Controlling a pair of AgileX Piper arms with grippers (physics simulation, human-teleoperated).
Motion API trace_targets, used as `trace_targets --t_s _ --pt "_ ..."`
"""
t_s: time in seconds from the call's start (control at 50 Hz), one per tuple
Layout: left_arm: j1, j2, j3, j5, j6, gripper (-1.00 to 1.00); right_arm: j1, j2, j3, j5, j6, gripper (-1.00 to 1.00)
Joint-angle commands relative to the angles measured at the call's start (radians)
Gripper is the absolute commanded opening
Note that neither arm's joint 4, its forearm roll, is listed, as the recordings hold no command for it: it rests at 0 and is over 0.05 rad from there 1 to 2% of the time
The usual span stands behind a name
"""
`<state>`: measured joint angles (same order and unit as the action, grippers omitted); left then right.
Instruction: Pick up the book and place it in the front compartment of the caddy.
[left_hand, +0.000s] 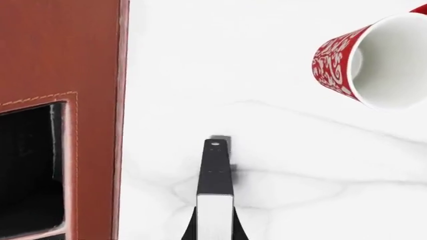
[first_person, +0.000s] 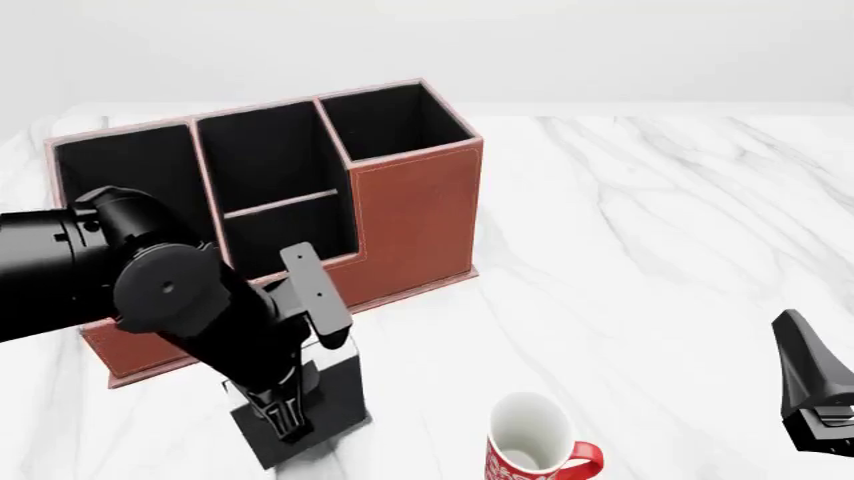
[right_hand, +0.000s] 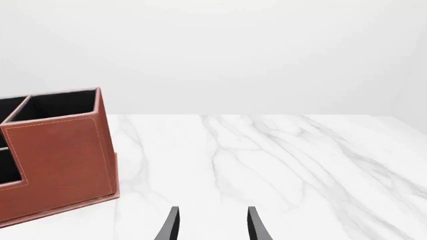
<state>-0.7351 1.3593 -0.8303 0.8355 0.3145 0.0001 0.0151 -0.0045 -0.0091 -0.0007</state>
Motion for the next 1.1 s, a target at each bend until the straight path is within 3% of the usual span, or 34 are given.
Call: trace_targets --t_s 0.02,0.32,0.54,0.92,1.1 --pt "0.030 0.012 -0.066 0.054 0.090 -1.00 0.000 -0.003 0.001 0.002 0.000 1.00" --pt "0.075 0.019 -0.198 0.159 0.211 -1.00 0.000 -0.003 0.001 0.002 0.000 1.00" --pt "0.212 -0.057 -0.271 0.254 0.380 -1.00 0.000 -0.003 0.001 0.002 0.000 1.00" --pt "0.298 -0.101 -0.446 0.380 0.503 -1.00 0.000 -0.003 0.001 0.002 0.000 1.00" --pt "0.349 -0.113 -0.492 0.384 0.568 -1.00 0.000 -0.003 0.001 0.002 0.000 1.00"
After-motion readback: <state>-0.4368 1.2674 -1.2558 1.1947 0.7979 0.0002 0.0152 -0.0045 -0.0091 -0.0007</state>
